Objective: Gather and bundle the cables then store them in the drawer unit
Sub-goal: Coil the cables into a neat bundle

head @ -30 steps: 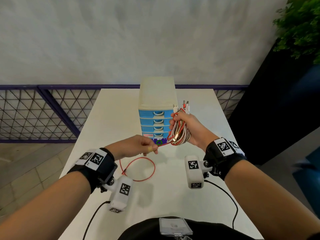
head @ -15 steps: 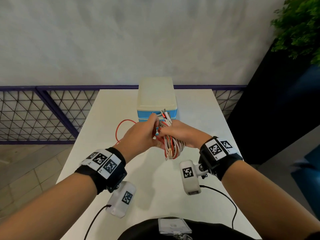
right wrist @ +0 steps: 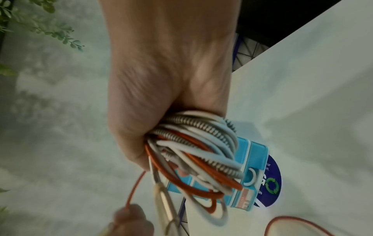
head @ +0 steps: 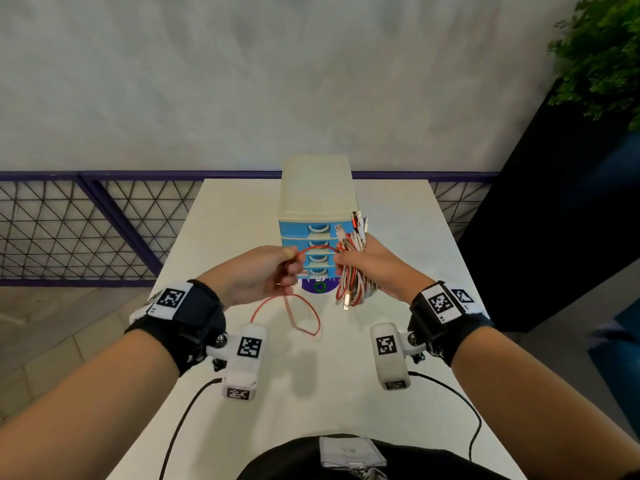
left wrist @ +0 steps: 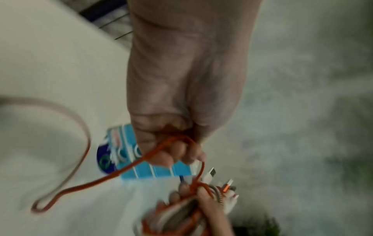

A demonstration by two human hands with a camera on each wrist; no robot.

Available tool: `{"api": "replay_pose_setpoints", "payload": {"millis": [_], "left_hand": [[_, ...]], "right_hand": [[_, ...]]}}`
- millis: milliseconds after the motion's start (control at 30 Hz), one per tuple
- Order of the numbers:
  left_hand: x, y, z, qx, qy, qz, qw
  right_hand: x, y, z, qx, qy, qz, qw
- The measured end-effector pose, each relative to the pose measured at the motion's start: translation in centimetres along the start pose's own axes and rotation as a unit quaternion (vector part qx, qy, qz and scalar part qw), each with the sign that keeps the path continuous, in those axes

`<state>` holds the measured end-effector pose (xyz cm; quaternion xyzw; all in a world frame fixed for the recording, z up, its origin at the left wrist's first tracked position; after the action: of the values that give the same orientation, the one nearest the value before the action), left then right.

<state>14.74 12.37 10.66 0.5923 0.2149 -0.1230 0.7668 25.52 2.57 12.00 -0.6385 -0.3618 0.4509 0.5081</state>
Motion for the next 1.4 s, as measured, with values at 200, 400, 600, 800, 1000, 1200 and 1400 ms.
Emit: {"api": "replay_pose_setpoints", "payload": {"millis": [200, 400, 600, 800, 1000, 1200, 1400], "left_hand": [[0.8, 0.1, 4.7, -0.134, -0.080, 0.070, 0.985], [1.5, -0.2, 5.0, -0.132, -0.032, 0.055, 0.989], [1.3, 0.2, 5.0, -0.098, -0.003, 0.043, 0.994], [0.9, 0.8, 5.2, 0.027, -0.001, 0.020, 0.999], [-0.3, -2.3, 8.6, 0.140, -0.190, -0.056, 0.970], [0.6, -3.9, 5.5, 0.310, -0.128, -0.057, 0.940], [1.0, -0.2, 1.9, 0.423, -0.019, 0.080, 0.903]], "right_hand": [[0.7, 0.4, 0.9, 0.117, 0.007, -0.022, 0.993], [0.8, 2.0, 2.1, 0.307, -0.027, 0.009, 0.951], [0.2, 1.5, 2.8, 0.344, -0.069, 0.025, 0.936], [0.4, 0.4, 0.9, 0.164, 0.018, -0.019, 0.986], [-0.4, 0.5, -4.3, 0.118, 0.233, -0.025, 0.965], [-0.2, 0.6, -2.7, 0.256, 0.121, -0.016, 0.959], [-0.7, 0.6, -0.1, 0.229, 0.010, 0.031, 0.973]]}}
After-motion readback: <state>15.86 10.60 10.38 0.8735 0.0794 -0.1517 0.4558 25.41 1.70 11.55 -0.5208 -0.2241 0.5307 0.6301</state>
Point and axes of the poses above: each hand's wrist, its own x-axis towards the middle knuckle, its own z-axis out of the palm, y = z × x, the point moved 9 cm from there along x, towards the middle knuckle, and after that the axes turned 10 degrees about -y, right-handed, at the moved point
